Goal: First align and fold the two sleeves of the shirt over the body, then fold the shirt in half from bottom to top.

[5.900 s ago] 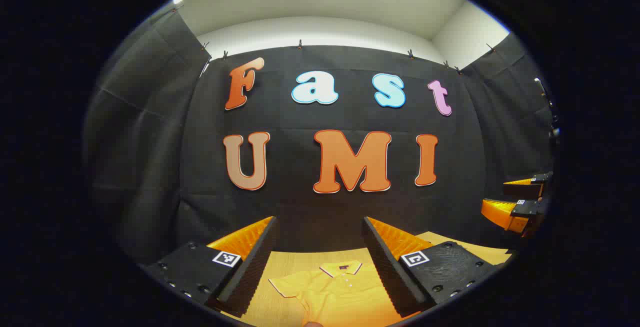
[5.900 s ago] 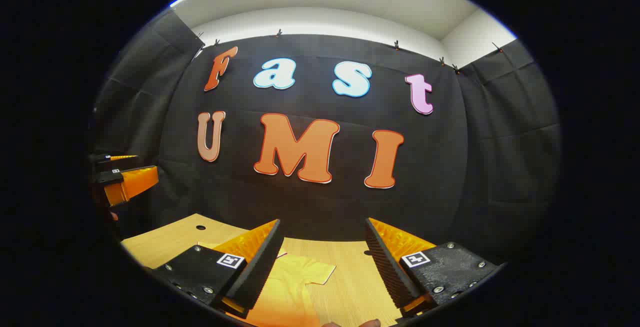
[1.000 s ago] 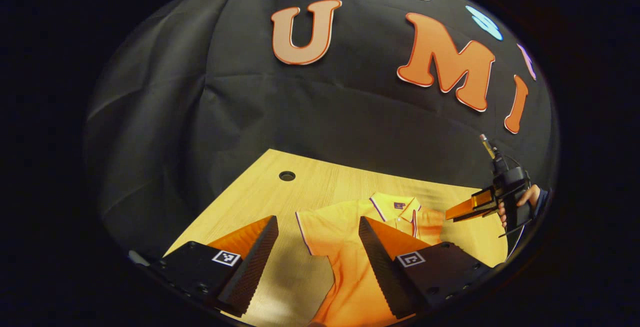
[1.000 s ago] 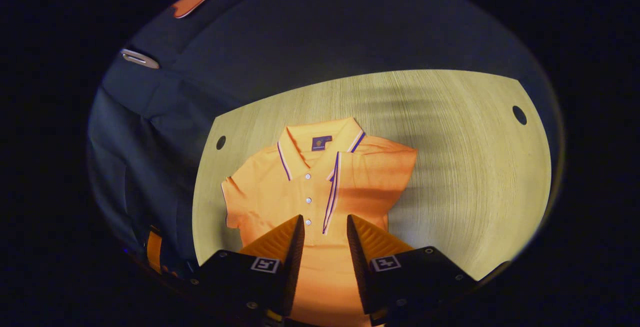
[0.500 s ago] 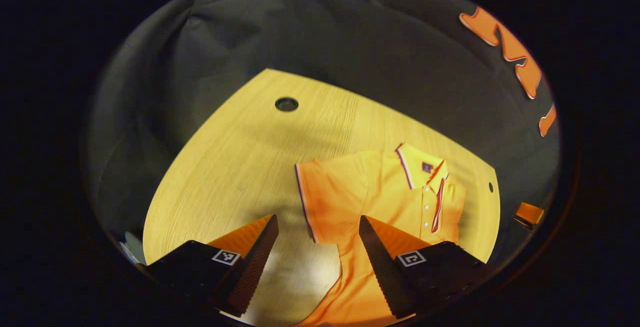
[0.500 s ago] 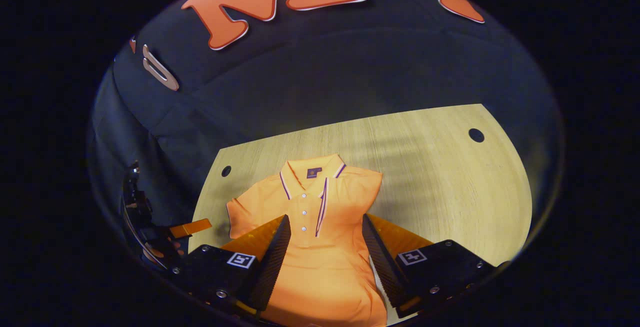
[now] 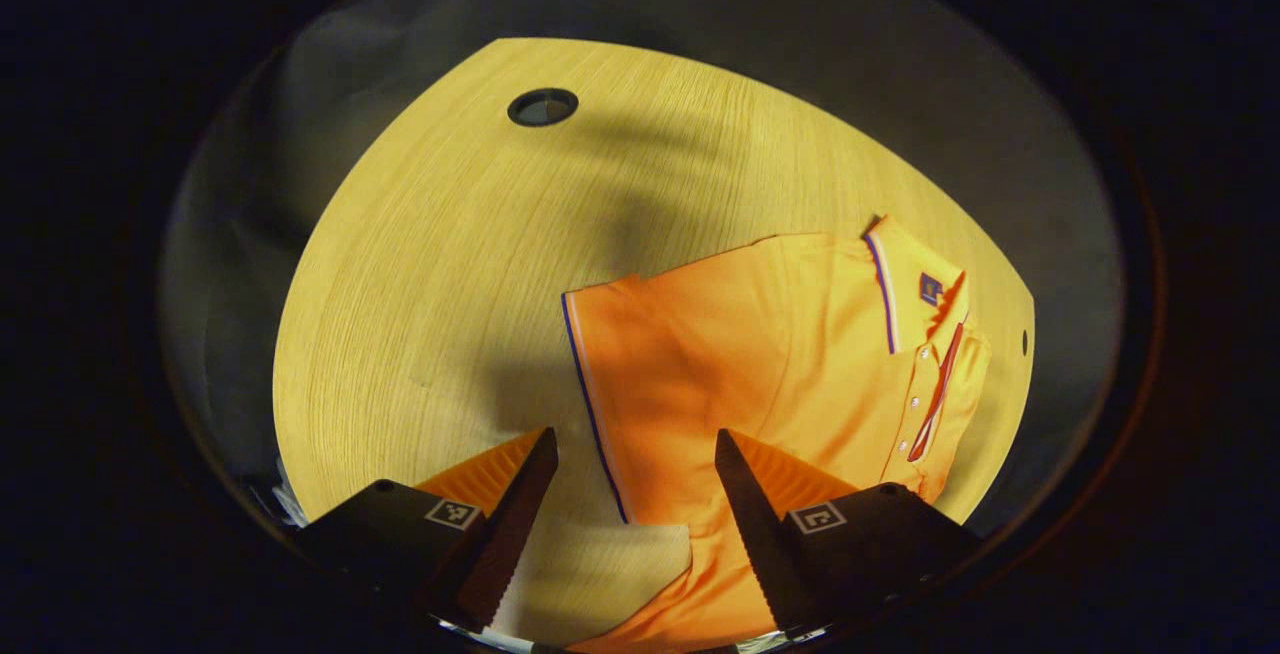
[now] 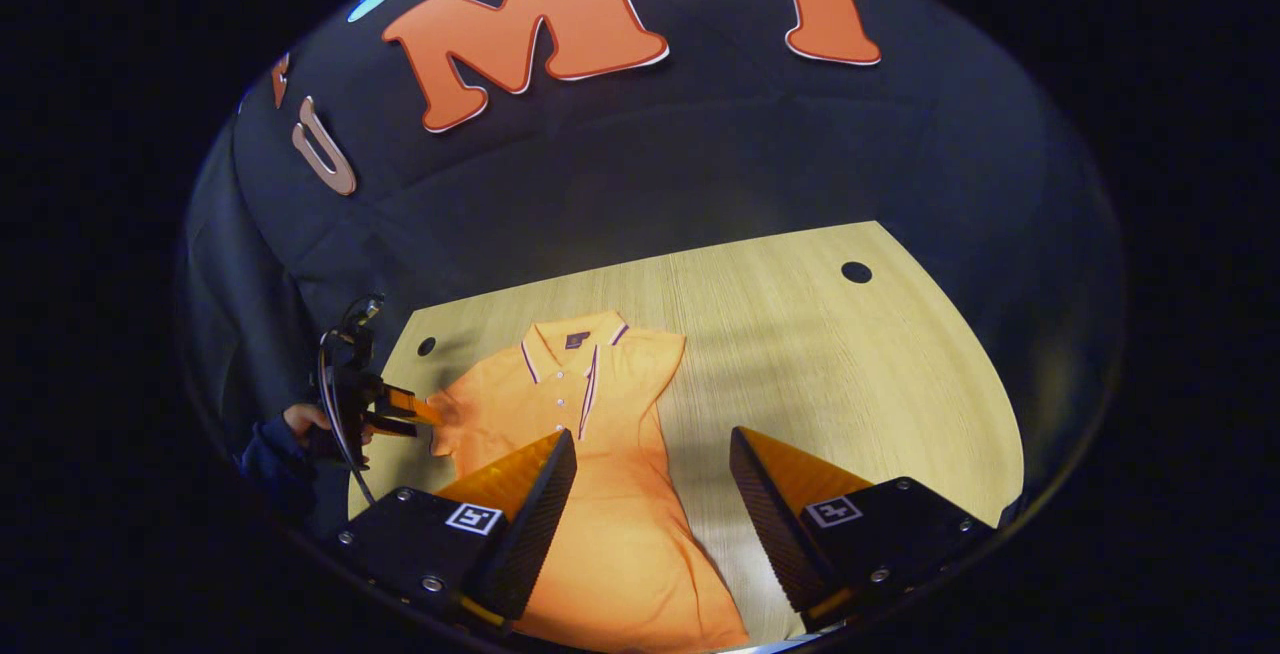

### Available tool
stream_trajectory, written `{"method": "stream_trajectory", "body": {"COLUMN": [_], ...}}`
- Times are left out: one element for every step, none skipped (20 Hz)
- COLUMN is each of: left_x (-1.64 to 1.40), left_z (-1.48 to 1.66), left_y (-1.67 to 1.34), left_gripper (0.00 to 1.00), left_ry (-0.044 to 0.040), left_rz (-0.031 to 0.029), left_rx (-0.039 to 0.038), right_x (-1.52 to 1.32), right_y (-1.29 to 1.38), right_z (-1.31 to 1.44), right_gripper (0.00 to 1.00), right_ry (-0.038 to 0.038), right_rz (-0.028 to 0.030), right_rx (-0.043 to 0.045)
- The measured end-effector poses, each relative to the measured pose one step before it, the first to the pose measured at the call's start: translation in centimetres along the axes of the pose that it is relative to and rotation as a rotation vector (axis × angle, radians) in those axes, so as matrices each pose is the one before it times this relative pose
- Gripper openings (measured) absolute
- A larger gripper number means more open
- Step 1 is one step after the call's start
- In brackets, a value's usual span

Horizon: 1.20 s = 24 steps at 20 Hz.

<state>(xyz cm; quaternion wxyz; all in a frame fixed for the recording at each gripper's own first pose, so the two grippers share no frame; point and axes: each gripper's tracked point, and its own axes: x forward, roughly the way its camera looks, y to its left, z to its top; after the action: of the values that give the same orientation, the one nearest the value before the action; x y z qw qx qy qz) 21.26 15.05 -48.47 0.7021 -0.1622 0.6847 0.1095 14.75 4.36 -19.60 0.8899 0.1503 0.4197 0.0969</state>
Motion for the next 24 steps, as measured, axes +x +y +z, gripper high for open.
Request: {"method": "stream_trajectory", "body": {"left_x": [0.701,0.564,0.334,0.191,0.127,-0.412,0.032,-0.102,-0.125,0.077,0.008,-0.710,-0.678,-0.481,-0.955,-1.095,-1.023,-0.905,-0.641,-0.554,-0.352,-0.250,-0.271,-0.019], "left_z": [0.177,0.144,0.079,0.191,-0.159,0.260,-0.183,0.101,-0.087,0.152,0.099,-0.096,0.014,0.396,0.654,0.812,0.763,0.579,0.378,0.313,0.377,0.259,0.287,0.076], "left_y": [0.201,0.186,0.067,0.446,-0.279,-0.677,-0.831,-0.330,-0.430,-0.473,-0.350,-0.802,-0.793,-0.493,-0.397,-0.601,-0.662,-0.875,-0.872,-1.077,-1.098,-0.997,-0.919,-1.137], "left_gripper": [0.95,0.95,0.95,0.95,0.92,0.86,0.84,0.65,0.46,0.27,0.19,0.13,0.13,0.13,0.13,0.13,0.13,0.13,0.13,0.13,0.13,0.13,0.13,0.13], "left_ry": [0.01923,0.01820,0.01371,0.00693,0.01739,-0.00936,0.00895,-0.01003,0.00050,-0.01175,-0.01089,-0.00073,-0.01510,-0.03054,-0.03550,-0.04001,-0.03328,-0.02450,-0.01307,-0.01467,-0.01480,-0.00849,-0.00417,-0.00980], "left_rz": [0.02342,0.02587,0.02890,0.03568,0.01347,0.00450,0.00093,-0.00370,-0.00688,-0.00694,-0.01622,-0.04736,-0.03109,-0.00793,0.00096,-0.00452,-0.00841,-0.00840,-0.00843,-0.01086,-0.01438,-0.00836,-0.00922,-0.01344], "left_rx": [0.00116,-0.00250,-0.00168,0.01156,0.00481,-0.00205,0.01106,0.01830,0.01052,0.01614,0.00930,0.01086,0.00768,0.02407,0.03223,0.02900,0.02708,0.02739,0.02654,0.02265,0.01591,0.01576,0.01936,0.02203], "right_x": [-0.511,-0.460,-0.346,-0.233,-0.096,-0.361,-0.092,-0.098,0.106,-0.045,0.033,-0.056,-0.072,0.000,-0.107,-0.153,-0.021,-0.064,-0.065,-0.099,-0.115,-0.180,-0.116,-0.108], "right_y": [-0.448,-0.635,-0.635,-0.905,-0.721,-0.536,-0.359,-0.483,-0.495,-0.477,-0.567,-0.295,-0.470,-0.246,-0.304,-0.149,-0.181,-0.184,0.027,-0.007,0.052,-0.077,-0.208,-0.258], "right_z": [-0.245,-0.298,-0.175,-0.169,-0.070,-0.170,-0.178,-0.315,-0.347,-0.399,-0.184,-0.186,0.036,0.069,0.106,0.050,0.155,0.078,0.134,0.057,0.166,0.002,0.092,-0.112], "right_gripper": [0.94,0.94,0.94,0.94,0.94,0.94,0.94,0.94,0.94,0.94,0.94,0.94,0.94,0.94,0.94,0.94,0.94,0.94,0.94,0.94,0.94,0.94,0.94,0.94], "right_ry": [-0.00386,-0.00019,0.00107,-0.00347,-0.00200,-0.00391,0.00016,0.00054,0.00389,0.00662,0.00167,0.00466,-0.00138,-0.00297,-0.00051,-0.00414,-0.00189,-0.00160,-0.00040,-0.00298,-0.00335,-0.00516,-0.00522,-0.00278], "right_rz": [0.00408,-0.00137,-0.00336,-0.01275,-0.00814,-0.00666,0.00484,0.00061,0.00040,-0.00172,-0.00364,0.00357,-0.00540,0.00045,-0.00265,0.00607,0.00122,0.00286,0.00642,0.00243,0.01035,-0.00154,-0.00247,-0.00820], "right_rx": [0.00713,0.00822,0.00431,0.00184,0.00273,0.00948,0.01305,0.01724,0.01423,0.01075,0.00761,0.00332,0.00164,-0.00036,0.00304,0.00125,0.00177,0.00250,0.00192,0.00348,-0.00023,-0.00196,-0.00730,-0.00601]}}
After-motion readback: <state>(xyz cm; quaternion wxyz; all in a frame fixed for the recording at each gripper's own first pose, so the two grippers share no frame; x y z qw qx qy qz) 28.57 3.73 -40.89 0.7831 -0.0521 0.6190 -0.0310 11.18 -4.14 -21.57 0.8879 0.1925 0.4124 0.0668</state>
